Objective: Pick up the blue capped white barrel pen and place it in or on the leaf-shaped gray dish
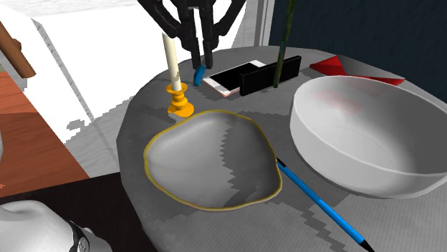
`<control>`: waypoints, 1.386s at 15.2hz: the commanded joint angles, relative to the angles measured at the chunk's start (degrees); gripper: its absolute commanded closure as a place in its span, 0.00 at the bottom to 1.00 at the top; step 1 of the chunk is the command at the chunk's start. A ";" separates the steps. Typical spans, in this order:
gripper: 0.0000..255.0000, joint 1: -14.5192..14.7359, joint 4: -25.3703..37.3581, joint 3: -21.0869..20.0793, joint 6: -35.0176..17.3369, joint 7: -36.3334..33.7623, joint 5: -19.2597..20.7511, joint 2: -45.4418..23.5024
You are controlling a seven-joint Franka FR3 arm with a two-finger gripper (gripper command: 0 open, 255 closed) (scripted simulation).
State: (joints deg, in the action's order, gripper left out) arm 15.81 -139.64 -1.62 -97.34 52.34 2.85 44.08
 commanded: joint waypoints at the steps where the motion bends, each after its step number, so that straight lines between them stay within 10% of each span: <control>1: 1.00 -1.08 -1.22 2.60 0.76 2.92 1.71 2.13; 6: 1.00 -4.28 -3.12 9.53 2.65 10.45 6.83 6.66; 21: 1.00 -4.88 -14.65 10.79 -7.67 9.66 8.22 7.85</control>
State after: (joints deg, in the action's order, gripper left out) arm 10.94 -153.88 9.16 -104.57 62.07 11.03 51.92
